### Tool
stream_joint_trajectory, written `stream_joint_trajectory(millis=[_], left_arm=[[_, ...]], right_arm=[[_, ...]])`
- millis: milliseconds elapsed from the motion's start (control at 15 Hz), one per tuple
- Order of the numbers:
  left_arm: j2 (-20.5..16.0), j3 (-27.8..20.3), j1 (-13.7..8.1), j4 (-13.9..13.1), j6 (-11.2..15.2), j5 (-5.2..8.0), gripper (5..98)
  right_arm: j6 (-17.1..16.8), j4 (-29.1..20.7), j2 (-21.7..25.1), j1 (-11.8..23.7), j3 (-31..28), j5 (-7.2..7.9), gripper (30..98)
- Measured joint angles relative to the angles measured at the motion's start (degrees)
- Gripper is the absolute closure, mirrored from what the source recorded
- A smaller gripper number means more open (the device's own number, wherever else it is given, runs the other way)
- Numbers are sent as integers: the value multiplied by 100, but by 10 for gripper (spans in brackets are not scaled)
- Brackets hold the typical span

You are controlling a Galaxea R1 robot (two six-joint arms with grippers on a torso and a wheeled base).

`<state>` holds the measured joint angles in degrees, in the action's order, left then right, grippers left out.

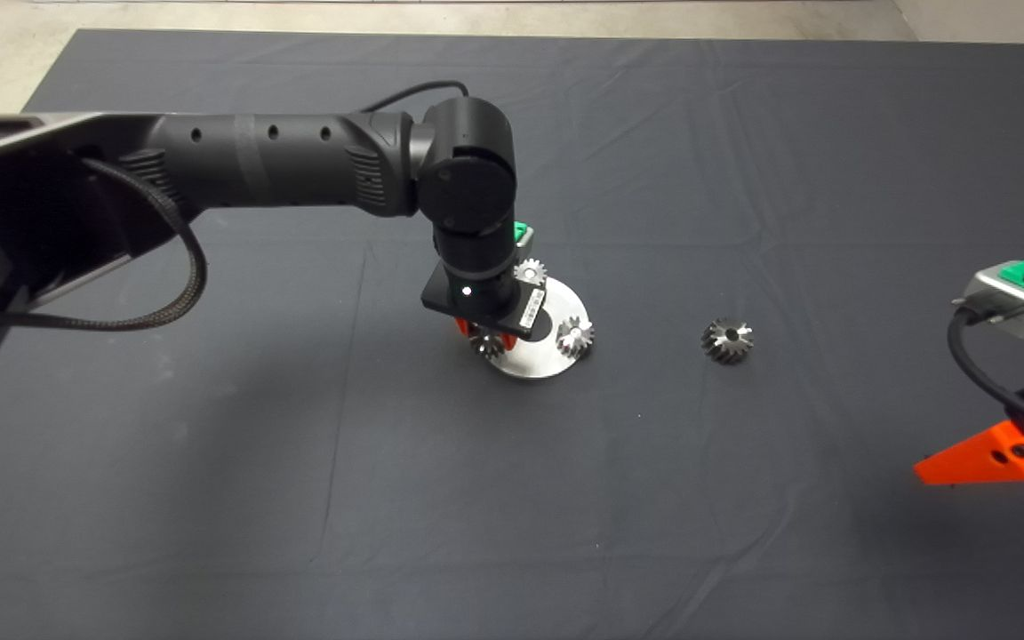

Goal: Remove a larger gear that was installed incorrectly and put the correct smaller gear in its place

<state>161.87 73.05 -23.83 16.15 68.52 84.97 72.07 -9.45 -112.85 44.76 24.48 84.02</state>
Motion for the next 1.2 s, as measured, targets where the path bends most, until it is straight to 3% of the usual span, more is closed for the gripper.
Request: stream_joint_trajectory(millis=[1200], left_arm=[[54,187,0,46,-2,-2,690]], right_arm=[[0,-2,-2,0,-32,-1,309]])
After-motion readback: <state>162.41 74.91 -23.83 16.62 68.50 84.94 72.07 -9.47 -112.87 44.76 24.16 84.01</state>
